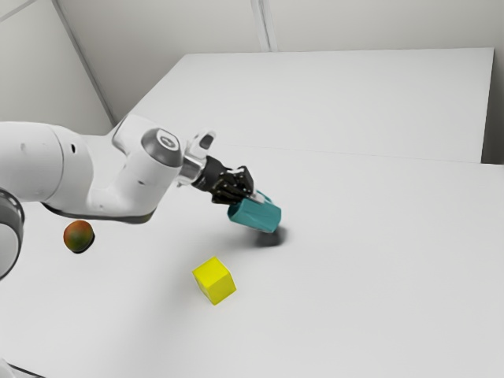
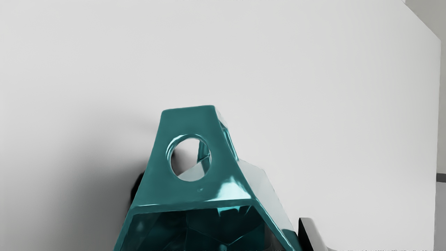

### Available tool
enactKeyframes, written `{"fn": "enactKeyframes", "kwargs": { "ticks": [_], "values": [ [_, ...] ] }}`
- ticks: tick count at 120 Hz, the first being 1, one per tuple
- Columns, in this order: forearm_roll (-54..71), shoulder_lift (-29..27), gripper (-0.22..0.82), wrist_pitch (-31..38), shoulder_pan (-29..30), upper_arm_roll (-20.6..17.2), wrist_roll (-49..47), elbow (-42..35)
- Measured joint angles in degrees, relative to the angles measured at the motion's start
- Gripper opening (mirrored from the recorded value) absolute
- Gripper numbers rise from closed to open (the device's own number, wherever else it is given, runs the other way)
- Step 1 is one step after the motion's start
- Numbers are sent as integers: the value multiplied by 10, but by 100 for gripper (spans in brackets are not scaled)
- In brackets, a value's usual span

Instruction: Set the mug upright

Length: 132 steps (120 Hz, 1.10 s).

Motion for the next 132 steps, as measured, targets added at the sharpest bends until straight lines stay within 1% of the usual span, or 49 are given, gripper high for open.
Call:
{"fn": "enactKeyframes", "kwargs": {
  "ticks": [23,47,73,92,104,110,116,132],
  "values": [
    [124,-24,-17,14,0,1,-14,1],
    [281,-40,-17,16,2,2,-57,1],
    [428,-53,-17,-16,8,2,-114,4],
    [489,-52,-17,-44,29,0,-148,4],
    [515,-51,-18,-56,79,-26,-166,3],
    [526,-51,-18,-60,94,-36,-173,3],
    [533,-50,-18,-64,96,-38,-180,3],
    [547,-50,-18,-70,78,-36,-197,1]
  ]
}}
